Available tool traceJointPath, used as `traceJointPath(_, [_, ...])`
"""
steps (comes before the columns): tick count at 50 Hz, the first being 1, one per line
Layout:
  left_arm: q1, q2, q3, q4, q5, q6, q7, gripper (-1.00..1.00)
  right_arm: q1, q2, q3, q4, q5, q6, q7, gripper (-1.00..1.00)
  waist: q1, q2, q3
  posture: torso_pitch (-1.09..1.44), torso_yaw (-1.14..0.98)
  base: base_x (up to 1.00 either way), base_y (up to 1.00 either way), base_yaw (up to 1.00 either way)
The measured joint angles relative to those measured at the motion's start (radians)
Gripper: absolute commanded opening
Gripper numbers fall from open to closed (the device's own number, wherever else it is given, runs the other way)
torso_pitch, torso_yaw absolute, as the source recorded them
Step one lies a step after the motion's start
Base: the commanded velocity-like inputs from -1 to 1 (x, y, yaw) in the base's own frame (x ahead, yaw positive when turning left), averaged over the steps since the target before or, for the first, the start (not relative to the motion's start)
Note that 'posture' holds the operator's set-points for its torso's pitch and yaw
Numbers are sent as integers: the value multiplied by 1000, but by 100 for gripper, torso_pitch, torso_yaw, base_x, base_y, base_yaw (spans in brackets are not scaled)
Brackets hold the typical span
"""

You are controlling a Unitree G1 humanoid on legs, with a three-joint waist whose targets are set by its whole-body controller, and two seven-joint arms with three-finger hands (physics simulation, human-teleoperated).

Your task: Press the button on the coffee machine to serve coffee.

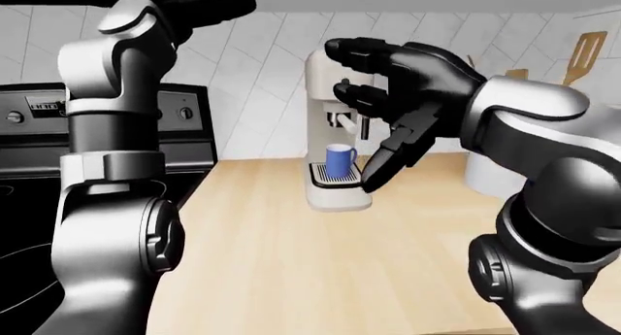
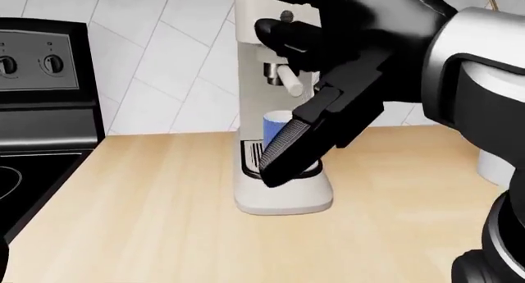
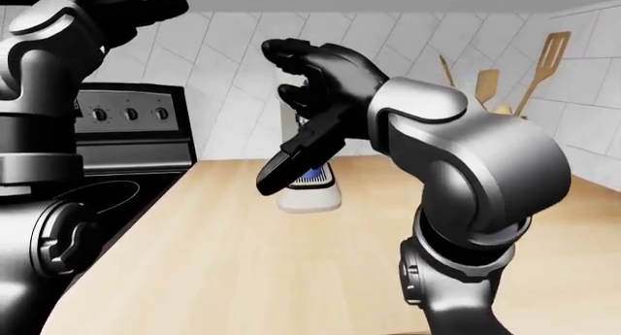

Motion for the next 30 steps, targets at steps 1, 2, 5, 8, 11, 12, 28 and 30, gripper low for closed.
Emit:
traceJointPath(1, [1,0,1,1,0,-1,0,100,4,0,2,2,-4,-3,3,100,0,0,0,-79,0,0,0,0])
traceJointPath(2, [1,1,1,2,1,0,0,100,5,-1,5,6,-9,-5,6,100,0,1,0,-79,0,0,0,0])
traceJointPath(5, [4,-2,0,-3,0,1,0,100,7,-7,14,18,-25,-19,15,100,0,1,0,-79,0,0,0,0])
traceJointPath(8, [5,-4,0,-8,-1,3,2,100,31,-23,23,31,-45,-53,31,100,0,-1,-2,-79,0,0,0,0])
traceJointPath(11, [6,-8,-2,-7,1,-2,3,100,43,-24,24,73,-74,-90,44,100,-1,0,-3,-79,0,0,0,0])
traceJointPath(12, [6,-8,-3,-7,1,-1,2,100,42,-23,24,83,-84,-97,48,100,-1,1,-2,-79,0,0,0,0])
traceJointPath(28, [12,-13,-2,-14,1,2,4,100,37,-10,31,190,-200,-205,108,100,-5,4,-4,-79,0,0,0,0])
traceJointPath(30, [8,-15,-3,-10,1,3,5,100,30,-6,38,208,-214,-217,115,100,-6,5,-3,-79,0,0,0,0])
